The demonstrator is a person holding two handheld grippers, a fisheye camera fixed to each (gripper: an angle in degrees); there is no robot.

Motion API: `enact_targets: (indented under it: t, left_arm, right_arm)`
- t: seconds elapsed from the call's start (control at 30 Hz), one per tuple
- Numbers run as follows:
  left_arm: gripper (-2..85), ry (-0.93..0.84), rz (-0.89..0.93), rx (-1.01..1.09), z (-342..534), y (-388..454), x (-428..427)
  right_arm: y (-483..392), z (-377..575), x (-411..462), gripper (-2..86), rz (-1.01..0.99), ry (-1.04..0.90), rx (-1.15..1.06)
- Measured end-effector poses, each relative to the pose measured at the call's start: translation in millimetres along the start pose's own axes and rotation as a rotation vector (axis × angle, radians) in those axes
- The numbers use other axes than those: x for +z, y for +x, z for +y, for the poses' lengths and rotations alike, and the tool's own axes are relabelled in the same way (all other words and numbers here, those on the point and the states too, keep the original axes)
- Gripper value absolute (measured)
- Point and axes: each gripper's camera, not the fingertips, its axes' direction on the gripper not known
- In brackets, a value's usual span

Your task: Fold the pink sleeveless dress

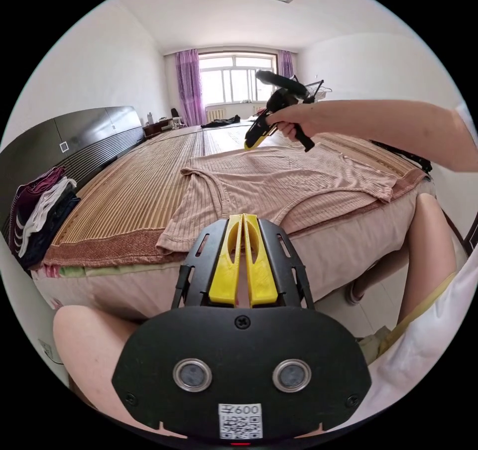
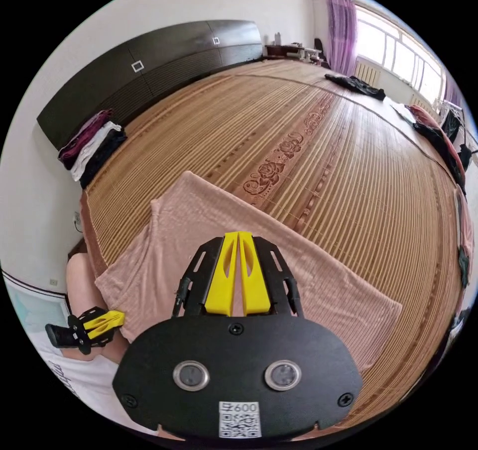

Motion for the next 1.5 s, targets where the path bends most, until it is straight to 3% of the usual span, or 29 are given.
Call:
enact_targets:
  t: [0.13, 0.23, 0.4, 0.67, 0.87, 0.97, 1.1, 1.17, 1.23, 1.27, 1.37, 1.5]
  left_arm:
    - [0.1, 0.018, 0.013, -0.010, 4, 2, 5]
    - [0.1, 0.016, 0.045, -0.017, 4, -2, 8]
    - [0.1, 0.017, 0.055, -0.026, 4, -1, 12]
    - [0.2, -0.017, 0.043, 0.018, -4, 5, 16]
    - [0.1, -0.051, 0.013, 0.063, -10, 11, 17]
    - [0.1, -0.015, 0.017, 0.032, -4, 8, 15]
    - [0.1, 0.078, 0.064, -0.100, 3, -13, -2]
    - [0.1, 0.208, 0.059, -0.184, 0, -21, -28]
    - [0.2, 0.424, 0.114, -0.086, -10, -7, -51]
    - [0.2, 0.430, 0.147, -0.057, -16, -2, -49]
    - [0.2, 0.259, 0.312, 0.052, -55, 35, -10]
    - [0.1, -0.003, 0.248, -0.019, -85, 77, 55]
  right_arm:
    - [63, -12, -4, -0.9, -0.132, 0.030, 0.185]
    - [96, -5, -17, -0.9, -0.126, 0.126, 0.285]
    - [89, 0, -17, -0.9, -0.323, 0.135, 0.149]
    - [103, -8, 1, -0.9, -0.182, 0.096, 0.190]
    - [81, -10, 0, -0.9, -0.025, 0.122, 0.065]
    - [81, 1, -12, -0.9, -0.028, 0.165, 0.048]
    - [99, 42, -63, -0.9, -0.128, 0.375, 0.080]
    - [114, 52, -74, -0.9, -0.126, 0.336, 0.105]
    - [139, 65, -81, -0.9, -0.039, 0.256, 0.160]
    - [146, 68, -83, -0.9, -0.026, 0.246, 0.173]
    - [172, 84, -85, -0.9, -0.055, 0.247, 0.242]
    - [183, 91, -63, -0.9, -0.055, 0.142, 0.236]
